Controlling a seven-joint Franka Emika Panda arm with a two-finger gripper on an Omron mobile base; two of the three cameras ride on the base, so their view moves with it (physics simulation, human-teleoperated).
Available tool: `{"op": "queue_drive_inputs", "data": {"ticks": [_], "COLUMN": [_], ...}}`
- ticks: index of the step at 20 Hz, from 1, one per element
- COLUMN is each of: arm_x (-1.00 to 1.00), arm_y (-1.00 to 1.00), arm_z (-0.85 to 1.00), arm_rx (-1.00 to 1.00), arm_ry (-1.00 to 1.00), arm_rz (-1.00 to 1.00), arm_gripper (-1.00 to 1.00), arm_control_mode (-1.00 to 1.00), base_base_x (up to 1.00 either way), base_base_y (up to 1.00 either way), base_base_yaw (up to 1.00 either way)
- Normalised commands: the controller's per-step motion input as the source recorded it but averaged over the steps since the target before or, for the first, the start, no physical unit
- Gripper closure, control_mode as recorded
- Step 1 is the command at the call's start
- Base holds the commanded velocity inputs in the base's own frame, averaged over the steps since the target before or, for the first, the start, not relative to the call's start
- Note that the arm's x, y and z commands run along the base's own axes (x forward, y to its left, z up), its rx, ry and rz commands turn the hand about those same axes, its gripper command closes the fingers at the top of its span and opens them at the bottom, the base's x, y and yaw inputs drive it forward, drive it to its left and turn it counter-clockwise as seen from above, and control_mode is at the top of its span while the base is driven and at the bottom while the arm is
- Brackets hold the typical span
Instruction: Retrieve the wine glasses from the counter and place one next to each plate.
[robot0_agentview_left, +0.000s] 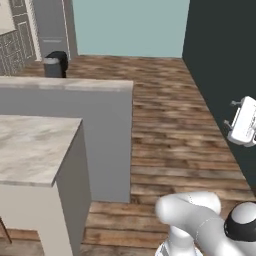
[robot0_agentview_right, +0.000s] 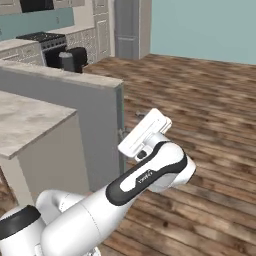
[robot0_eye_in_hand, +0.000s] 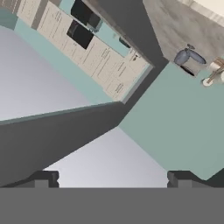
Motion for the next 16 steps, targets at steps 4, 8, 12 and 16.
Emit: {"op": "queue_drive_inputs", "data": {"ticks": [4, 8, 12, 16], "arm_x": [0.0, 0.0, 0.0, 0.0], "arm_y": [0.0, 0.0, 0.0, 0.0], "arm_z": [0.0, 0.0, 0.0, 0.0], "arm_rx": [0.0, 0.0, 0.0, 0.0], "arm_ry": [0.0, 0.0, 0.0, 0.0], "arm_rz": [0.0, 0.0, 0.0, 0.0], "arm_gripper": [-1.0, -1.0, -1.0, -1.0], "arm_control_mode": [1.0, 1.0, 1.0, 1.0], "base_base_x": [1.0, 1.0, 1.0, 1.0], "base_base_y": [-1.0, -0.77, -0.58, -0.59], "base_base_yaw": [0.16, 0.18, 0.21, 0.22]}}
